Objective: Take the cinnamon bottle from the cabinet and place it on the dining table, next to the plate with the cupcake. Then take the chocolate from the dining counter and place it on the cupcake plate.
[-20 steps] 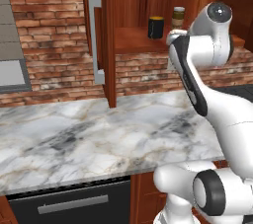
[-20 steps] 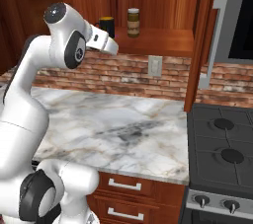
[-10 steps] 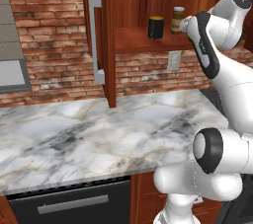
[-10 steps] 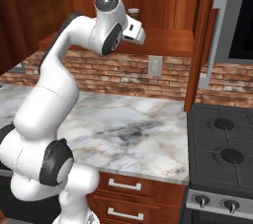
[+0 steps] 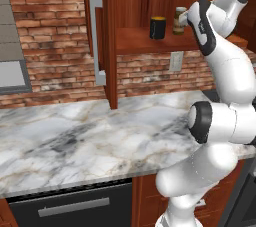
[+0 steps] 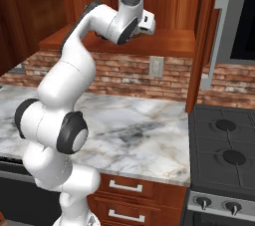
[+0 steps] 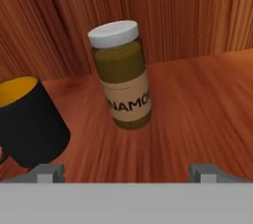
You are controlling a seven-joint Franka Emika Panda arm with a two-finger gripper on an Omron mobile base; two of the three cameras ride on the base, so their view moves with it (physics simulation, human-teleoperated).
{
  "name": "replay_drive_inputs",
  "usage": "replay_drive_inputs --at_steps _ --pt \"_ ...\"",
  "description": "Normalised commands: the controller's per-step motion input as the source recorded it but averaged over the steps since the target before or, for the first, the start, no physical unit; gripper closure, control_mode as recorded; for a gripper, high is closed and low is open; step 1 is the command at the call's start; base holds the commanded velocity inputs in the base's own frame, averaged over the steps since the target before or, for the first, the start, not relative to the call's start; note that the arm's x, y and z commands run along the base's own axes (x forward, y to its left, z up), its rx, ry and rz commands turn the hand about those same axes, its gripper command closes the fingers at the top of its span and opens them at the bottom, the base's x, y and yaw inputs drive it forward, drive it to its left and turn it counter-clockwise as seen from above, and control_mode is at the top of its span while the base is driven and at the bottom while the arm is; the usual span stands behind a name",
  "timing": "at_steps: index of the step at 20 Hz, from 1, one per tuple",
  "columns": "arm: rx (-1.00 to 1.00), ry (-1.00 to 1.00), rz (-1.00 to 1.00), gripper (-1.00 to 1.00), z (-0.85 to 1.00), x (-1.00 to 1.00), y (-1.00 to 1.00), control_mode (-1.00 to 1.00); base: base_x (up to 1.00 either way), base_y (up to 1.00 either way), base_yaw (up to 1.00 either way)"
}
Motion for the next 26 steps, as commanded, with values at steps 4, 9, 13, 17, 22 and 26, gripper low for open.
replay_drive_inputs --at_steps 4,9,13,17,22,26 --pt "-0.03 -0.05 0.01 -1.0 0.0 0.52 0.08 -1.0 0.0 0.0 0.0" --pt "-0.04 -0.09 0.0 -1.0 0.0 0.53 0.0 -1.0 0.0 0.0 0.0" --pt "0.0 -0.11 0.0 -1.0 -0.04 0.19 0.0 -1.0 0.0 0.0 0.0" --pt "0.0 -0.11 0.0 -1.0 -0.06 0.16 0.0 -1.0 0.0 0.0 0.0" --pt "0.0 -0.08 0.0 -1.0 -0.08 0.26 0.0 -1.0 0.0 0.0 0.0" --pt "0.0 -0.01 0.0 -1.0 -0.03 0.22 0.02 -1.0 0.0 0.0 0.0"
